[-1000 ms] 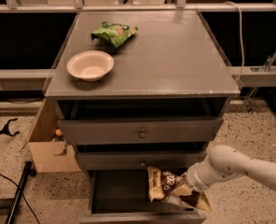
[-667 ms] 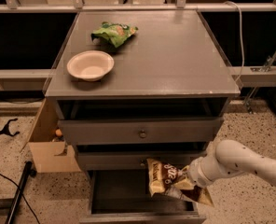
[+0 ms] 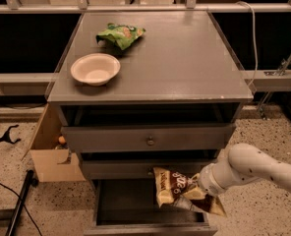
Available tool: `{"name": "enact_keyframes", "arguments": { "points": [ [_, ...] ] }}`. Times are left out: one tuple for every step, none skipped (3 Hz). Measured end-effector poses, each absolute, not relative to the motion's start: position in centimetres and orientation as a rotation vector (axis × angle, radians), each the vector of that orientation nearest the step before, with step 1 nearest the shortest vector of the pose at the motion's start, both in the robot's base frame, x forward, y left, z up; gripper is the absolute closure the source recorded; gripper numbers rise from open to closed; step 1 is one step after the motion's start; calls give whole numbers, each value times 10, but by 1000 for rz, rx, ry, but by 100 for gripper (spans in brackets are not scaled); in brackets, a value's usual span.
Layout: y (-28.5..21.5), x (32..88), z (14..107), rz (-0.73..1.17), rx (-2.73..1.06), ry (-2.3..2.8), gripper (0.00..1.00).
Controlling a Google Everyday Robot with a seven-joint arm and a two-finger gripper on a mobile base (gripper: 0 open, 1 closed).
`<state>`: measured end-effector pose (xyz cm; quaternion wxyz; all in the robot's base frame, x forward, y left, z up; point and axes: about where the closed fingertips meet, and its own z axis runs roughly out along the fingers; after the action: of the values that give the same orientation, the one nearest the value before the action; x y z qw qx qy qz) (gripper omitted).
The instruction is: Pick brown chip bag from bottom drawer and place on counter
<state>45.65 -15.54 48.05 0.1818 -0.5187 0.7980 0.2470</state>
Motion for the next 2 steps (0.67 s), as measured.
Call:
{"name": "enact_keyframes", "arguments": {
  "points": [
    [-149, 441, 532, 739, -1493, 2256, 100],
    [-147, 432, 571, 741, -1505, 2260, 100]
  ]
}}
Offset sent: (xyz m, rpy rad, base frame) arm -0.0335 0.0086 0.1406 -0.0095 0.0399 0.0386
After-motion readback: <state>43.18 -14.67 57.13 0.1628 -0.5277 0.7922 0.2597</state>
